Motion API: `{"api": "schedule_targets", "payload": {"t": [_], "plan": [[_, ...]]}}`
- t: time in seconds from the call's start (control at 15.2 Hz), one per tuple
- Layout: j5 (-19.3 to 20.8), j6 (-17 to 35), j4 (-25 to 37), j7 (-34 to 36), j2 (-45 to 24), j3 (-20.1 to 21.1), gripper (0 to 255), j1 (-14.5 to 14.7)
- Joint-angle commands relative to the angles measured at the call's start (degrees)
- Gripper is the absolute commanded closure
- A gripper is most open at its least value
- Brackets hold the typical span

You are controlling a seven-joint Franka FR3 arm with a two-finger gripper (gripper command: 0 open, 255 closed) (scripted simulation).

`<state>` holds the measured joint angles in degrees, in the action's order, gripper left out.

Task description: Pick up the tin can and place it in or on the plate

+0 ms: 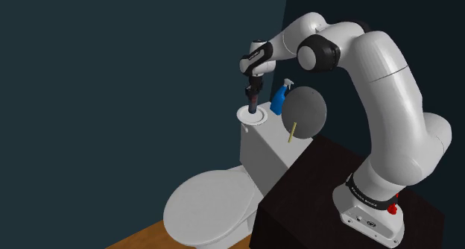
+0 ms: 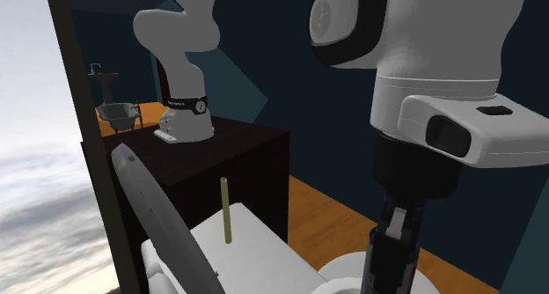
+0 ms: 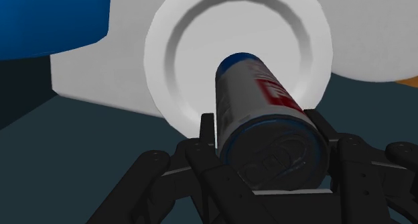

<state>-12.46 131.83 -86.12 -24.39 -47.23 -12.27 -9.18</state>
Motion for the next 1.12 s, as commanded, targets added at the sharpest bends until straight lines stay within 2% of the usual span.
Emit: {"api": "schedule_targets", "payload": {"t": [0.0, 0.66, 0.73, 1.06], "plan": [[-0.19, 0.80, 0.40, -0.07, -1.15, 0.20, 255, -0.13], [-0.39, 1.70, 0.76, -0.17, -2.41, 0.42, 255, -0.29], [-0.39, 1.71, 0.76, -0.17, -2.41, 0.42, 0, -0.29], [-0.39, 1.70, 0.77, -0.18, -2.42, 0.42, 0, -0.30]]}}
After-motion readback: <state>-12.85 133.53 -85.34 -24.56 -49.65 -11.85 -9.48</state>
